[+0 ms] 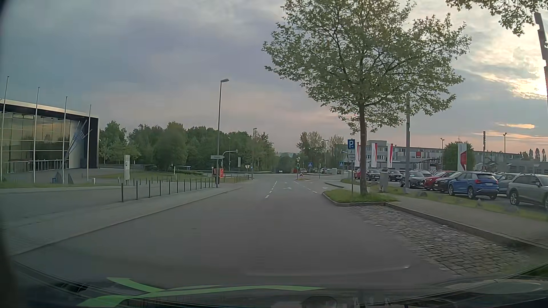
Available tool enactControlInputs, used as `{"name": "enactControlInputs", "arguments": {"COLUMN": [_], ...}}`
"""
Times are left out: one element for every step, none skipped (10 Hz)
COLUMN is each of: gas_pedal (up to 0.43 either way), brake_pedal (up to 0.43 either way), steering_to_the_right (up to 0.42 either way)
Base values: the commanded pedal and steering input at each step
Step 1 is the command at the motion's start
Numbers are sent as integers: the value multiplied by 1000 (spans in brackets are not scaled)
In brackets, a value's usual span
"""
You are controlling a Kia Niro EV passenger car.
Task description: Follow the waypoints while adhering to traffic rules and regulations
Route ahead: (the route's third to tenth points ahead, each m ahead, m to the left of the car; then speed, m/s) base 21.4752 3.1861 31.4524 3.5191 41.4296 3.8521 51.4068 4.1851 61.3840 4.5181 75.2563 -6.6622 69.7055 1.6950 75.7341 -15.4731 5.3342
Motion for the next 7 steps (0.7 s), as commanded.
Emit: {"name": "enactControlInputs", "arguments": {"gas_pedal": [0,0,0,0,0,0,0], "brake_pedal": [0,0,0,0,0,0,0], "steering_to_the_right": [-52,-45,-26,-15,-4,5,7]}}
